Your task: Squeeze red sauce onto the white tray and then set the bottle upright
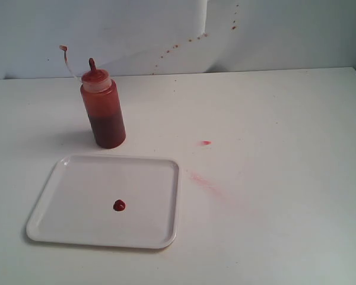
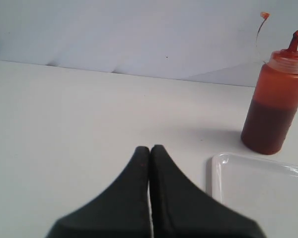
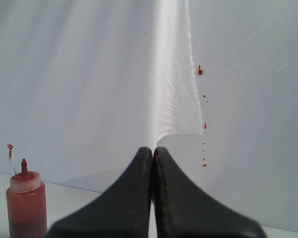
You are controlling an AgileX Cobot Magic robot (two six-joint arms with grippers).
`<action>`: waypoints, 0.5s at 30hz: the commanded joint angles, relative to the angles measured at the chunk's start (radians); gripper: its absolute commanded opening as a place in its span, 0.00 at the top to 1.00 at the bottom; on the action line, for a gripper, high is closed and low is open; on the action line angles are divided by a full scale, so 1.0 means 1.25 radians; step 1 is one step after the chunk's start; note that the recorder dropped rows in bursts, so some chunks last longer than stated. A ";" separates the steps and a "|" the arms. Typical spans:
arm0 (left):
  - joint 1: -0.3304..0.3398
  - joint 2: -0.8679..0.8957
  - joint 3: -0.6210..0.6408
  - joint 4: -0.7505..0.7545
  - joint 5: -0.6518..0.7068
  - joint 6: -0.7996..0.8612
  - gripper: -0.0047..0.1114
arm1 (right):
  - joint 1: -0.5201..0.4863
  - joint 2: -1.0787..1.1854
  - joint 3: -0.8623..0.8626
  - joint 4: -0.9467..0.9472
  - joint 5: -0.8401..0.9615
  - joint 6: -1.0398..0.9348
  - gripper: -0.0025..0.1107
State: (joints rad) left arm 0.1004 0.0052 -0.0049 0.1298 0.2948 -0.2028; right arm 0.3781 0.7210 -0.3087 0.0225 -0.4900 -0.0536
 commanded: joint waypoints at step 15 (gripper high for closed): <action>-0.048 -0.004 0.004 0.006 -0.006 -0.004 0.96 | -0.005 -0.005 0.004 -0.009 -0.006 0.001 0.98</action>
State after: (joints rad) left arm 0.0470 0.0052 -0.0049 0.1374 0.2948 -0.2028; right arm 0.3781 0.7210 -0.3087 0.0225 -0.4900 -0.0536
